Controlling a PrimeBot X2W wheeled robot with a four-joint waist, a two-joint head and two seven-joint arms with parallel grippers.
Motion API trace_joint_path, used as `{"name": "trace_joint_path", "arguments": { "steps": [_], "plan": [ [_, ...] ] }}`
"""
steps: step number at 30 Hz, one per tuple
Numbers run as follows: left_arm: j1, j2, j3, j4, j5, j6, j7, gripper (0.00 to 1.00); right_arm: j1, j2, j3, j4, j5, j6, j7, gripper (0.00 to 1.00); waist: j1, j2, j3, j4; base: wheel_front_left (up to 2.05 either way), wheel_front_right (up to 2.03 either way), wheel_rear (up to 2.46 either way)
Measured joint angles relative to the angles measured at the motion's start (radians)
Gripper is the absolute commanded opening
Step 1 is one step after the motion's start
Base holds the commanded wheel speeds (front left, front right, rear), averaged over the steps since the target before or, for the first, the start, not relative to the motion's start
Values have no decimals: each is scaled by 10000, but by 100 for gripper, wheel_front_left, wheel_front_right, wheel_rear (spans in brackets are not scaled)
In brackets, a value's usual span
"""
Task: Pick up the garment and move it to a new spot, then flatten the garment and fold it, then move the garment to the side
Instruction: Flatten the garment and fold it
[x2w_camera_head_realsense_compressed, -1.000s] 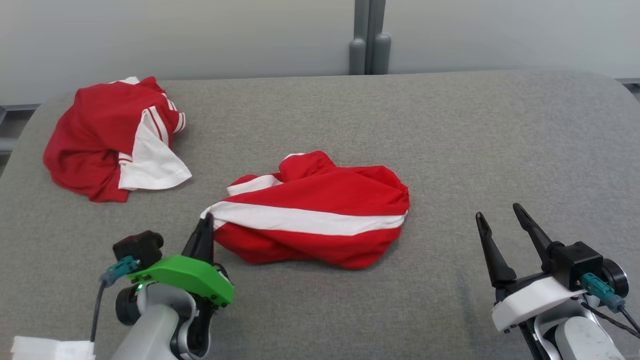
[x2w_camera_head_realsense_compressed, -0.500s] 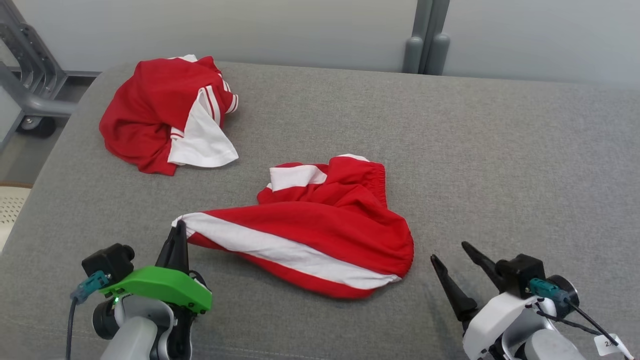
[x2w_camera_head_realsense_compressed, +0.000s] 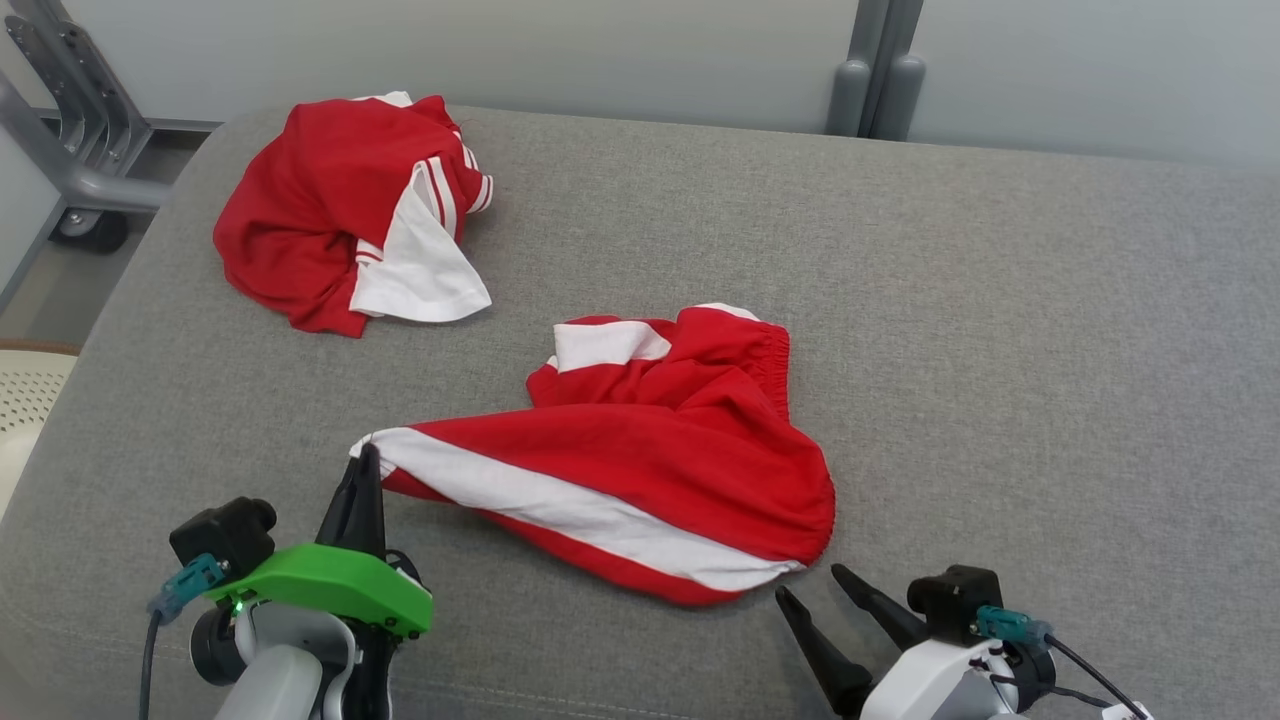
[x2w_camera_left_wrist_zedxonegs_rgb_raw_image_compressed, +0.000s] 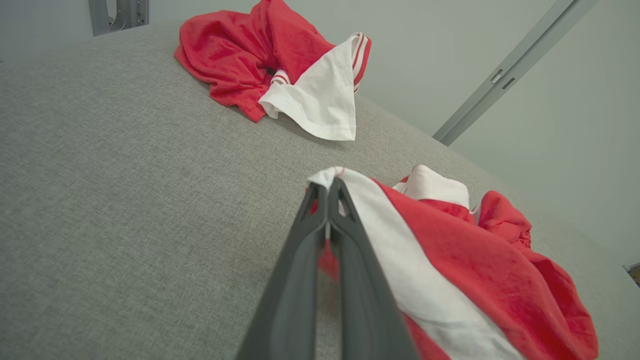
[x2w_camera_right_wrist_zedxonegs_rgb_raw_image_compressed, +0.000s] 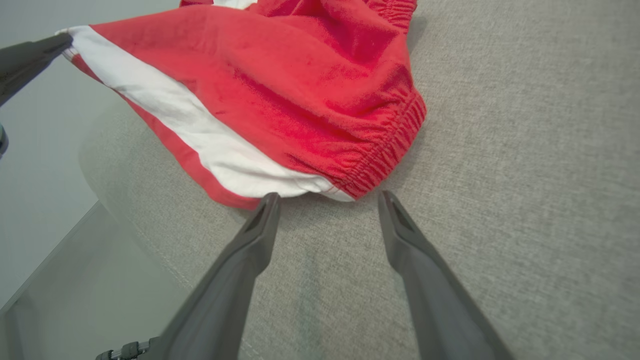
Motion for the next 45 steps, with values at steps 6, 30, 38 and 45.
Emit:
{"name": "trace_joint_path", "arguments": {
  "steps": [6, 30, 38, 45],
  "plan": [
    [39, -19, -25, -115, 213, 0, 0, 0, -60, -38, 403, 318, 238, 0, -17, 100, 0, 0, 2, 23, 0, 0, 0],
    [278, -84, -397, -602, 514, 44, 0, 0, -1433, -165, 1390, 1804, 1329, 0, -581, 100, 0, 0, 122, 460, 0, 0, 0],
    [373, -86, -412, -725, 564, 67, 0, 0, -1820, -58, 1703, 2240, 1655, 0, -683, 89, 0, 0, 317, 467, 0, 0, 0],
    [373, -88, -403, -734, 593, 69, 0, 0, -2147, 0, 2176, 2468, 1787, 0, -794, 4, 0, 0, 414, 465, 0, 0, 0]
  ]
}}
